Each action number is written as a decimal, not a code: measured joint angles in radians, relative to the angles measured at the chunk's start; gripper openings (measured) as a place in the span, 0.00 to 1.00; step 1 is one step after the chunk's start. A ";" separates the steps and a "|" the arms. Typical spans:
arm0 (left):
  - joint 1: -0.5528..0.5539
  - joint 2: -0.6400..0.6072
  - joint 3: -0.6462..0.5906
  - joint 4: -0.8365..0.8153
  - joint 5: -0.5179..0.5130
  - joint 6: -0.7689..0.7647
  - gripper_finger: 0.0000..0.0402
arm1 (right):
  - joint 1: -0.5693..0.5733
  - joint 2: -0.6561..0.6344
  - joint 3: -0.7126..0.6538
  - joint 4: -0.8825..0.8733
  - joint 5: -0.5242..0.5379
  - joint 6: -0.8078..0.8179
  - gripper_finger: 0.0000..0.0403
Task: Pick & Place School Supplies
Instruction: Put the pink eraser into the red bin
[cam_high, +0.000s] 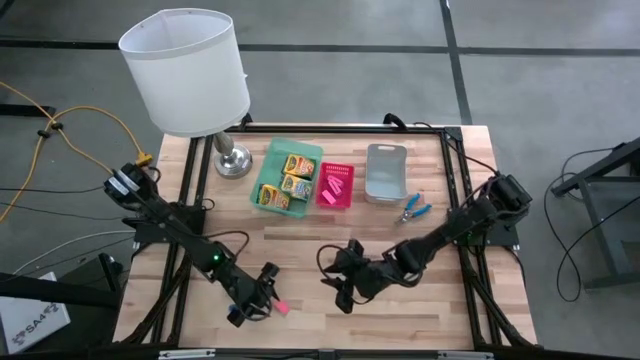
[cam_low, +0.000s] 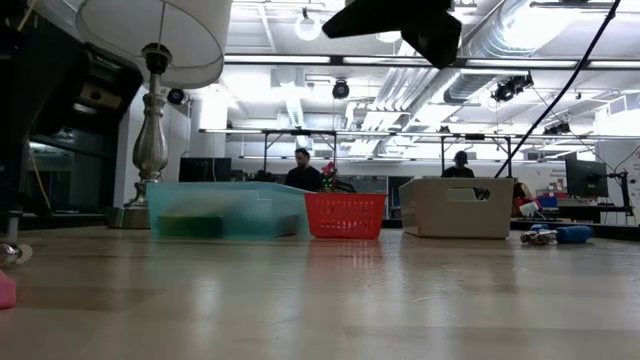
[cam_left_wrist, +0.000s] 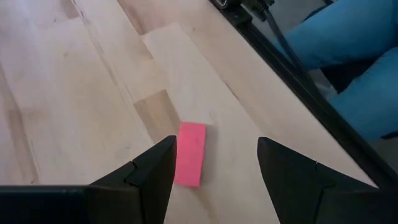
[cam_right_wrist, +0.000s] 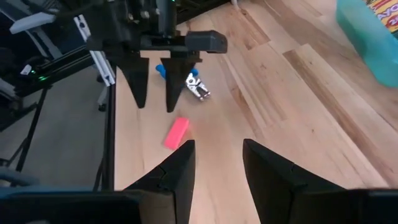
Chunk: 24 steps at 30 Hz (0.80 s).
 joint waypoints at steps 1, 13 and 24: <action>0.002 0.012 0.009 -0.009 0.000 0.000 0.54 | 0.006 0.000 0.000 0.000 0.000 0.000 0.31; 0.044 0.052 0.028 -0.061 -0.022 -0.046 0.54 | 0.054 0.000 0.000 0.000 0.039 0.003 0.31; 0.032 0.059 0.029 -0.059 -0.039 -0.035 0.54 | 0.071 0.000 0.000 0.000 0.071 0.003 0.31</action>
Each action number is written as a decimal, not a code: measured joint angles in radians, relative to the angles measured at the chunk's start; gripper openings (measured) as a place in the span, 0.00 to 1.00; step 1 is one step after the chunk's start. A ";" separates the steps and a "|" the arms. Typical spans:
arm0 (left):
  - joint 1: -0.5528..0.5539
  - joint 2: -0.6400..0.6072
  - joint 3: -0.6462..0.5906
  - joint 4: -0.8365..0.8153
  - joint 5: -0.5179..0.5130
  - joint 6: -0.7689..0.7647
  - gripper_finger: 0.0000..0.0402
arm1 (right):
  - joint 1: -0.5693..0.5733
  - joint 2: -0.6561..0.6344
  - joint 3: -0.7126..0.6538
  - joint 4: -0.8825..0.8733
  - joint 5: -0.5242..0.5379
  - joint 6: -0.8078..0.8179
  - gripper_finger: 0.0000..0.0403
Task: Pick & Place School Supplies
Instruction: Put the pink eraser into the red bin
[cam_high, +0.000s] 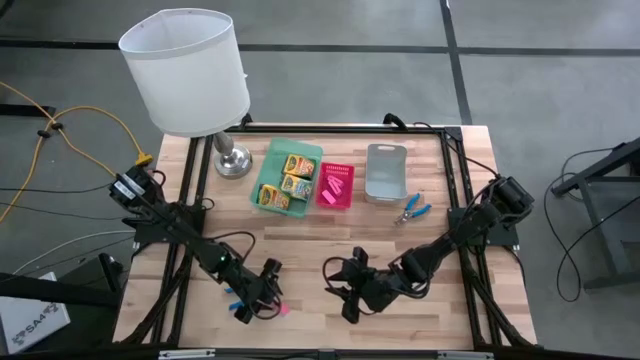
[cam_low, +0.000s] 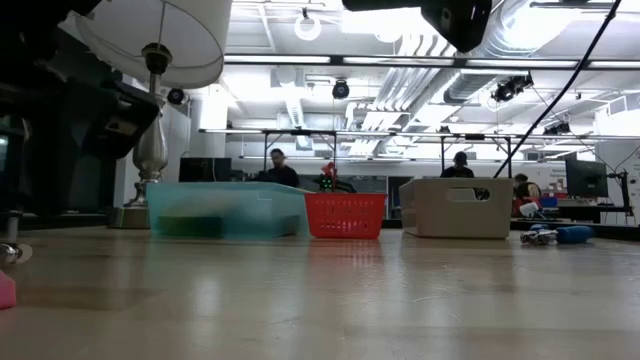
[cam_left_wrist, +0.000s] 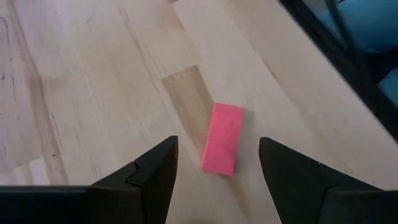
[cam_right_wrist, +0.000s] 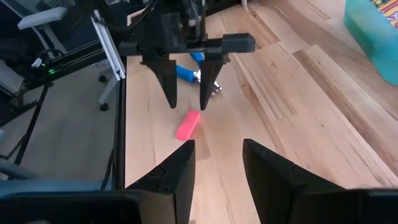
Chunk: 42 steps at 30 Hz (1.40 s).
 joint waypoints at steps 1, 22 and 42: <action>-0.001 0.007 0.003 -0.002 -0.006 0.001 0.54 | 0.000 0.000 0.000 0.000 0.000 0.000 0.31; -0.013 0.119 0.065 -0.048 -0.062 0.021 0.54 | 0.000 0.000 0.000 -0.007 -0.003 -0.003 0.31; -0.043 0.119 0.064 -0.070 -0.030 -0.062 0.53 | 0.007 0.000 0.000 -0.008 -0.003 -0.004 0.31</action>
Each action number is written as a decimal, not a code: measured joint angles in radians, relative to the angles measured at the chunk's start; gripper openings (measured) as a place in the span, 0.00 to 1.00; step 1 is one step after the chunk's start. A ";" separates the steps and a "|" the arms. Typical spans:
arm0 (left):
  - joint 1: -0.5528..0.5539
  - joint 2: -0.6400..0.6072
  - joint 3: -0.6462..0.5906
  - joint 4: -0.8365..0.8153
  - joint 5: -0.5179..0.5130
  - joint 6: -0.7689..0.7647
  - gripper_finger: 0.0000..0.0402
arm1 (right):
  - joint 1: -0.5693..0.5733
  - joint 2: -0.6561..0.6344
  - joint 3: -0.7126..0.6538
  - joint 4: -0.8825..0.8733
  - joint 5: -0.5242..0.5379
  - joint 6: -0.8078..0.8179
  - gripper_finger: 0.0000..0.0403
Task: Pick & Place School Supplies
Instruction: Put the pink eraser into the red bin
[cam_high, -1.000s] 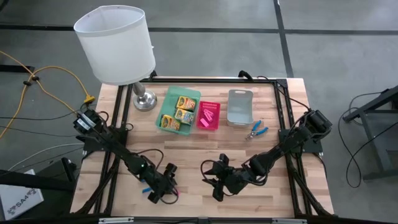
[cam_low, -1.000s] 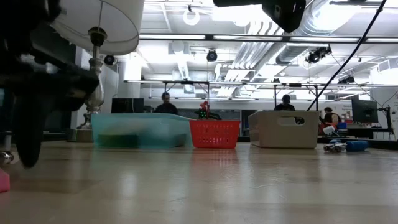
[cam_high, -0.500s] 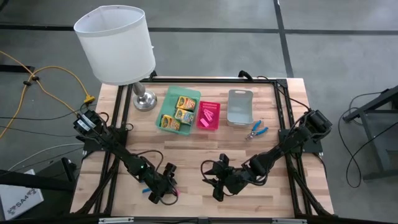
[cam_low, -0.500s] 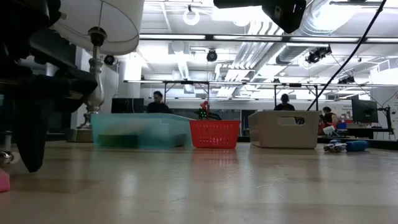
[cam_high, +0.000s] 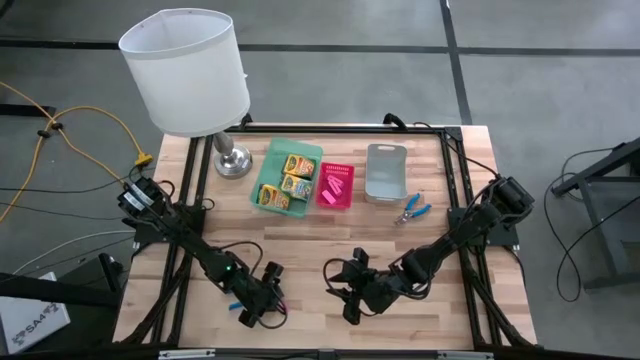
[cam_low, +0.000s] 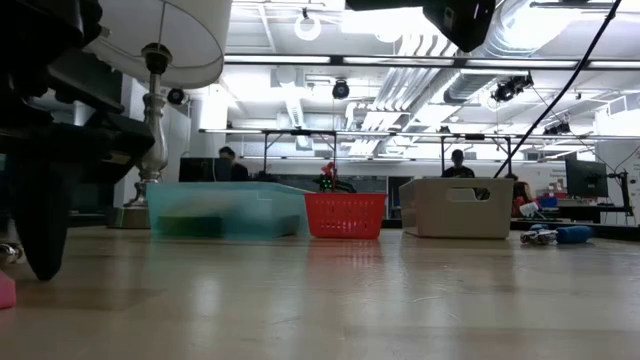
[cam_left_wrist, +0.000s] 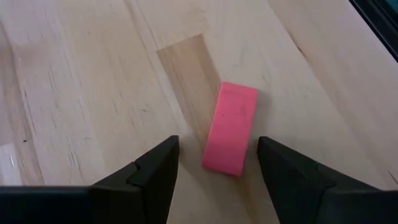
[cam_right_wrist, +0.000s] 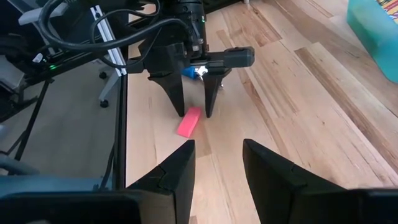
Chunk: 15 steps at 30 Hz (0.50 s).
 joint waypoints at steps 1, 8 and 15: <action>0.000 0.000 0.000 0.000 0.000 0.000 0.52 | 0.000 0.000 0.000 0.000 0.000 0.000 0.31; -0.002 0.000 0.000 -0.001 0.007 -0.001 0.46 | 0.000 0.000 0.000 0.000 0.000 0.000 0.31; -0.002 0.000 -0.001 0.000 0.014 -0.001 0.40 | 0.000 0.000 0.000 0.000 0.000 0.000 0.31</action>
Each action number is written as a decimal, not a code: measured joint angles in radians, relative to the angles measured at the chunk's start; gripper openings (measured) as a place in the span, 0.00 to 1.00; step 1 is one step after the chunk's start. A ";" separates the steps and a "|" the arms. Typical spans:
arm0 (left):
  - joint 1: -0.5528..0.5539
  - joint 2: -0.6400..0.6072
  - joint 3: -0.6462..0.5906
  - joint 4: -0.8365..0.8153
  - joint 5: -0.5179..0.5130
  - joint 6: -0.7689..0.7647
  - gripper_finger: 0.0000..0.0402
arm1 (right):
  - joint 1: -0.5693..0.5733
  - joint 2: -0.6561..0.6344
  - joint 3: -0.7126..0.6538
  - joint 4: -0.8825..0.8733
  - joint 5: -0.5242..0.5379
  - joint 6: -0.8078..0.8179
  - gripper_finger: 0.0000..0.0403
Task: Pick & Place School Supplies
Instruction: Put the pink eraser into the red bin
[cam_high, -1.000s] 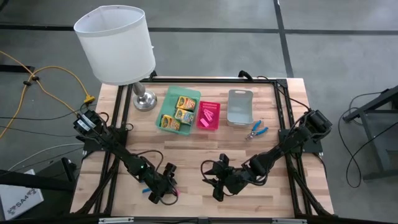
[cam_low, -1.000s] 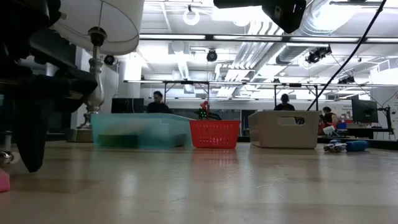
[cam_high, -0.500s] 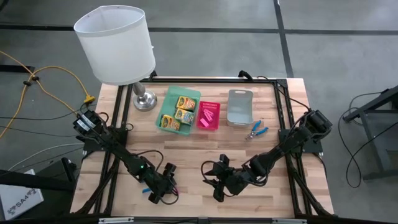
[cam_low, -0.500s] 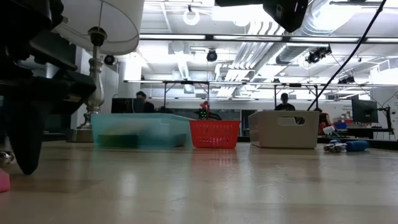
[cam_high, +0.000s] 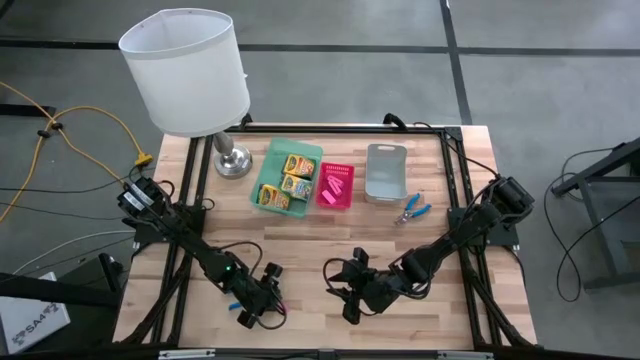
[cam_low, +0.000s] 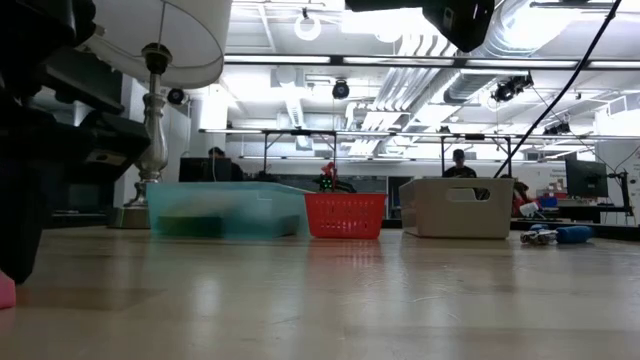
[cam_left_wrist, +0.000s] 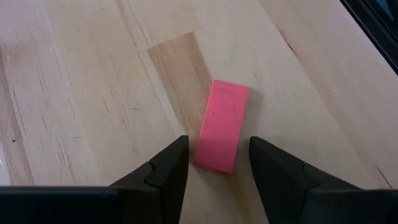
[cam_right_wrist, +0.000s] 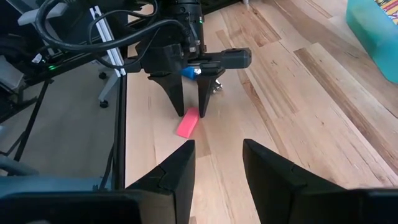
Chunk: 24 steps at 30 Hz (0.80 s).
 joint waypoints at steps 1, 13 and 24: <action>0.000 0.000 0.000 0.000 0.001 0.000 0.40 | 0.000 0.000 0.000 0.000 0.000 0.000 0.31; 0.000 0.000 0.000 0.000 0.002 -0.002 0.32 | 0.000 0.000 0.000 0.000 0.000 0.000 0.31; -0.001 0.000 -0.001 0.000 -0.009 -0.002 0.21 | 0.008 0.000 0.000 0.000 0.000 0.000 0.31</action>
